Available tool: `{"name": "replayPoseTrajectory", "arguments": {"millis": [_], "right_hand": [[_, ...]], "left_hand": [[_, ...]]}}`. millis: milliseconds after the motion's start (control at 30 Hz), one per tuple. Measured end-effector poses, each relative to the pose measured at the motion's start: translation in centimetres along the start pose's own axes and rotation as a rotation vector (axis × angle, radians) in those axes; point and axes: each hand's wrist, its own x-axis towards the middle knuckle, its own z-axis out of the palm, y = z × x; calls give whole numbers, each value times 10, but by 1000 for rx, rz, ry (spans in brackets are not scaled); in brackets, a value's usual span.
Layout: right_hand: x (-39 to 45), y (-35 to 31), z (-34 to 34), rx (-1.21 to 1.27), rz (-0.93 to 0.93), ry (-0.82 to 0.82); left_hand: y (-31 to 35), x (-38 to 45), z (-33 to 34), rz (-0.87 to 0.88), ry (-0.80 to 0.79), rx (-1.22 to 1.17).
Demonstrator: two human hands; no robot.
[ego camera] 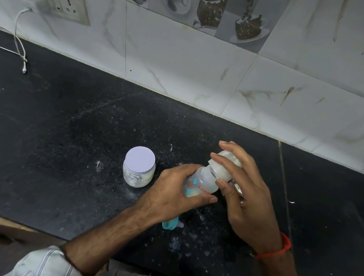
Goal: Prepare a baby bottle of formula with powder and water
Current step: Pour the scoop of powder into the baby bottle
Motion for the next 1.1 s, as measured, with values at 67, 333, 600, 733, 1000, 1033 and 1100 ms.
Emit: {"name": "replayPoseTrajectory", "arguments": {"millis": [67, 333, 600, 733, 1000, 1033, 1100], "right_hand": [[-1, 0, 1, -8, -16, 22], [-2, 2, 3, 6, -79, 54], [0, -1, 2, -29, -154, 55], [-1, -2, 1, -5, -149, 119], [-4, -2, 0, 143, -52, 96], [-5, -2, 0, 181, -40, 120], [-5, -3, -1, 251, -17, 160]], "left_hand": [[1, -1, 0, -3, -3, -3], [5, -1, 2, -10, -20, -28], [10, 0, 0, -4, -16, -42], [9, -2, 0, -6, -20, -28], [9, -3, -1, 7, -19, -18], [9, -3, -1, 9, -17, -15], [10, -4, -1, 9, -15, -3]]}}
